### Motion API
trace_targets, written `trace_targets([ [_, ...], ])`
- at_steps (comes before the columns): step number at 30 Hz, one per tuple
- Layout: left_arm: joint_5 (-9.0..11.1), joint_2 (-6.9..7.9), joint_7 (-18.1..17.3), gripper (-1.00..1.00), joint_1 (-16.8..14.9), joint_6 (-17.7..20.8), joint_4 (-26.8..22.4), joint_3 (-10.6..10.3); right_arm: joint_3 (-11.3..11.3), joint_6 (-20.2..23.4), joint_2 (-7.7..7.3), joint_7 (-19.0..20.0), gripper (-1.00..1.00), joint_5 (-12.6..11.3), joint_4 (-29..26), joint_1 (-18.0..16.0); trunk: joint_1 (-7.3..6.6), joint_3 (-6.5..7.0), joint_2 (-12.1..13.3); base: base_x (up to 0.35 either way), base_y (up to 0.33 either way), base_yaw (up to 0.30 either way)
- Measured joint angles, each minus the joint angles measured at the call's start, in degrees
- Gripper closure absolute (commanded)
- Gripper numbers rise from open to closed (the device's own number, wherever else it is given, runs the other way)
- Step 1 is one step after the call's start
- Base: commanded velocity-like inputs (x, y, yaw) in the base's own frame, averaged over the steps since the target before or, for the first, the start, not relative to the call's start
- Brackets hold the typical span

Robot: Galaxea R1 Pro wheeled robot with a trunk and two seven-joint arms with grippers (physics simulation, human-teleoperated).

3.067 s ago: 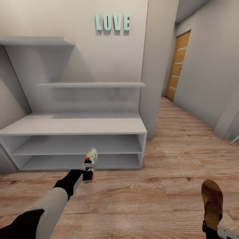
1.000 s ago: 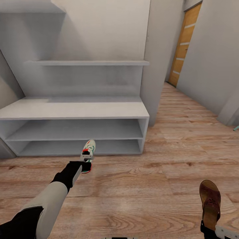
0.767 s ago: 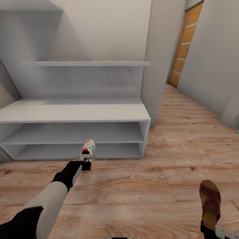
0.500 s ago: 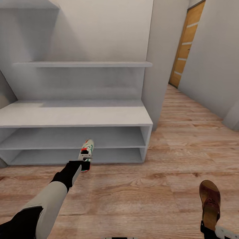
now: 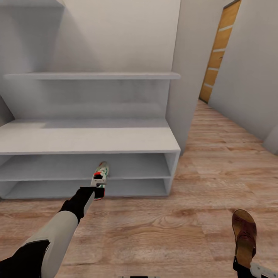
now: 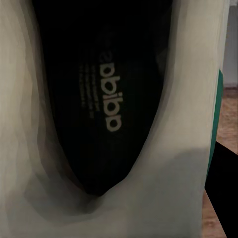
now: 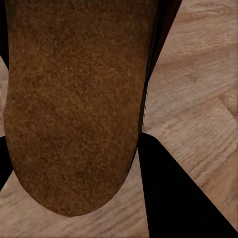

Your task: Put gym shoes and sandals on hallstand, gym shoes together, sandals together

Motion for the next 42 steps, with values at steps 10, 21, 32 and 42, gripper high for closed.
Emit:
trace_targets([
  [10, -0.01, 0.03, 2.92, 1.00, 0.00, -0.06, -0.01, 0.06, 0.01, 0.02, 0.00, -0.02, 1.00, 0.02, 0.00, 0.00, 0.01, 0.00, 0.00, 0.158, 0.000, 0.000],
  [21, 0.41, -0.32, 5.88, 1.00, 0.01, -0.19, 0.02, 0.46, 0.01, 0.07, 0.00, -0.01, 1.00, 0.01, 0.00, 0.00, -0.01, 0.00, 0.00, 0.145, -0.029, 0.000],
  [32, 0.42, -0.41, 5.89, 1.00, 0.00, -0.19, 0.02, 0.46, -0.04, 0.08, 0.00, 0.00, 1.00, 0.05, 0.00, 0.00, 0.00, 0.00, 0.00, 0.128, -0.010, 0.000],
  [42, 0.45, -0.41, 5.88, 1.00, 0.00, -0.28, 0.02, 0.52, 0.05, 0.08, 0.00, 0.05, 1.00, 0.09, 0.00, 0.00, 0.01, 0.00, 0.00, 0.151, -0.020, 0.000],
])
